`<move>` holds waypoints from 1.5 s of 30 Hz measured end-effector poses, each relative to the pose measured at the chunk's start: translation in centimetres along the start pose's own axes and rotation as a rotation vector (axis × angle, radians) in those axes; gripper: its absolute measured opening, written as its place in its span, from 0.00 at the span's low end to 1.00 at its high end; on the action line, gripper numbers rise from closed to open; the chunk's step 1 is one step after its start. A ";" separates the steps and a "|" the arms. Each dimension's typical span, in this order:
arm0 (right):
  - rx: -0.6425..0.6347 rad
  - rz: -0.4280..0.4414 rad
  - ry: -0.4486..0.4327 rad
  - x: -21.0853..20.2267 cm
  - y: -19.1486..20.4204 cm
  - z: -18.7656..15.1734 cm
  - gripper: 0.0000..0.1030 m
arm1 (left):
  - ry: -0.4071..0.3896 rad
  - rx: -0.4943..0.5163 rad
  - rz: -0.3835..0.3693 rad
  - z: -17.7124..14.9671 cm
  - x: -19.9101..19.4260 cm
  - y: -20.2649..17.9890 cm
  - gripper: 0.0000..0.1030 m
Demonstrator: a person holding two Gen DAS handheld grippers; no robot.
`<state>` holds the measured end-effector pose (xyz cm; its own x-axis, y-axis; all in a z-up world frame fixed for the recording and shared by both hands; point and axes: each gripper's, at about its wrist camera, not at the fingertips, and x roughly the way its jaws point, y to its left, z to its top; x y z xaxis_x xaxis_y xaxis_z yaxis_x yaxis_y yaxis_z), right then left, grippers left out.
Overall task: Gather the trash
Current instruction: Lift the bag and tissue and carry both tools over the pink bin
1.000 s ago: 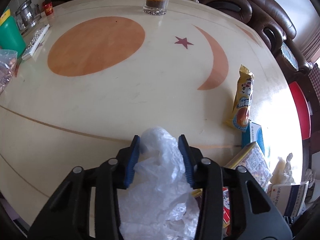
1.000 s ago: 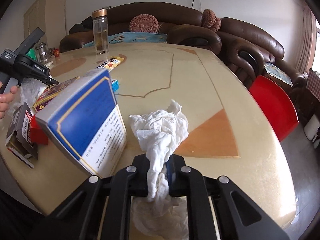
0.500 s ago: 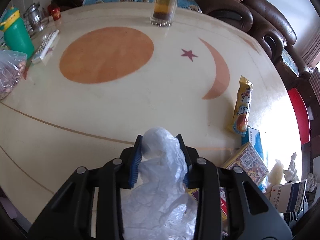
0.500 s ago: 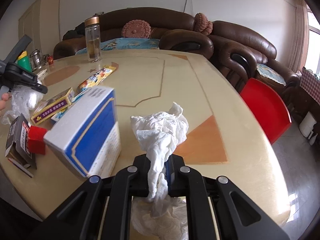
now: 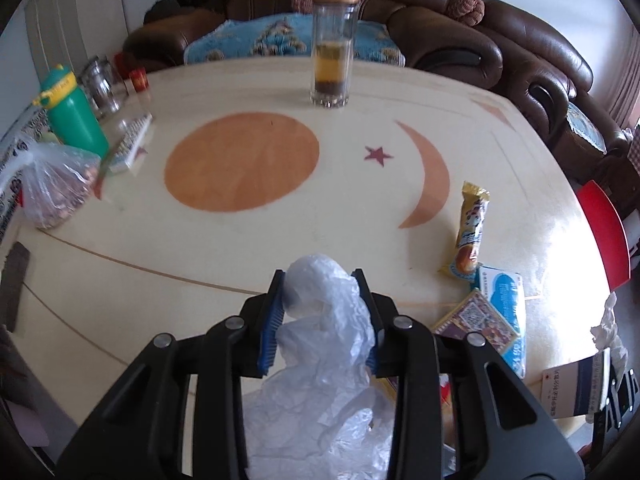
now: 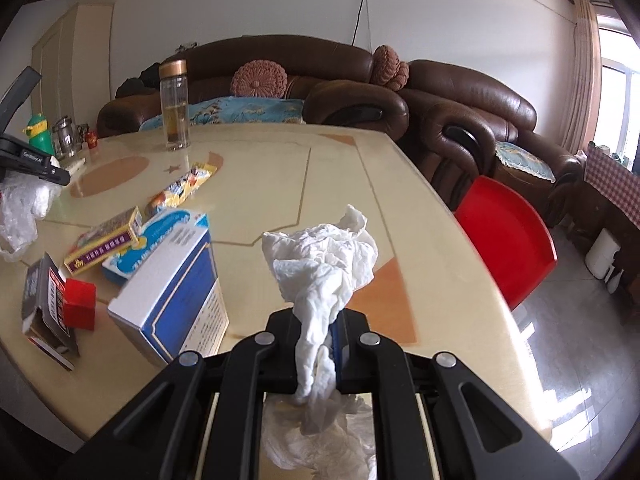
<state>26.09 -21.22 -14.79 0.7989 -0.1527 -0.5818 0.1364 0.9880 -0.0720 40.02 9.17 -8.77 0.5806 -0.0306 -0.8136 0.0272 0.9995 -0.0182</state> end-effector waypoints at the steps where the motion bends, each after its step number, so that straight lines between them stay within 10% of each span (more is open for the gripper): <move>1: 0.001 -0.006 -0.006 -0.4 -0.1 0.1 0.11 | -0.009 0.004 0.001 0.0 -0.5 -0.1 0.32; 45: -0.029 0.083 -0.231 -25.0 1.4 1.9 0.11 | -0.199 0.156 -0.042 -14.7 -23.7 -3.4 0.33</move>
<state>7.45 -16.04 1.20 0.9198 -0.0690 -0.3863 0.0507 0.9971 -0.0573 14.22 6.69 2.04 0.7248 -0.0892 -0.6832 0.1708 0.9839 0.0528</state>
